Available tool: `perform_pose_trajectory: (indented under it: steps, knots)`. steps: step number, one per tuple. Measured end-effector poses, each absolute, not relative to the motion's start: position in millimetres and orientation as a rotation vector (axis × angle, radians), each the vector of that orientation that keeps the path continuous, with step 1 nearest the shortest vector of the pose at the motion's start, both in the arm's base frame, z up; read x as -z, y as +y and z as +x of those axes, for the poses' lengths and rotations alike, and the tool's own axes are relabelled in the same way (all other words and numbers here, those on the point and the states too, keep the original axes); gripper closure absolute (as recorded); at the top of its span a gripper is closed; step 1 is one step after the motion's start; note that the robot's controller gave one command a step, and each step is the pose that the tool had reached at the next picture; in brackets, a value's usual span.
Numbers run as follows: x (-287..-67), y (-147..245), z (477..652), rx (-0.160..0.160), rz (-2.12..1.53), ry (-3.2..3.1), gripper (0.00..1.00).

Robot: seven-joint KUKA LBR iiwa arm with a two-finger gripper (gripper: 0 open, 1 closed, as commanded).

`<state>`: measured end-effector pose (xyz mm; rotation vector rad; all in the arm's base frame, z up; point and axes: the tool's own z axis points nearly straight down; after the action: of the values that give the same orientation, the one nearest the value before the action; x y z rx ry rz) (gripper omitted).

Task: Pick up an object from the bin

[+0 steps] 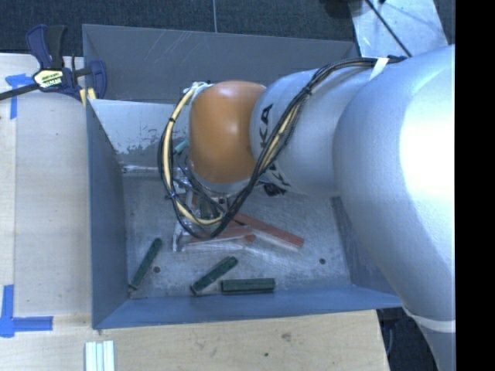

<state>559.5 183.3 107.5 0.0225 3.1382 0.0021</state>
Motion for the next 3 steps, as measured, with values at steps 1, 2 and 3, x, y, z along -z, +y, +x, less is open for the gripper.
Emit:
perform_pose_trajectory:
  steps: [1, 2, 3]
  knots:
    - [-78.0, 130.6, 518.0, -0.011, -0.281, 3.1, 1.0]
    - [-78.0, 130.6, 518.0, -0.011, -0.281, 3.101, 1.0]
    - [-192.7, 153.6, 496.0, -0.001, -0.336, 3.122, 1.0]
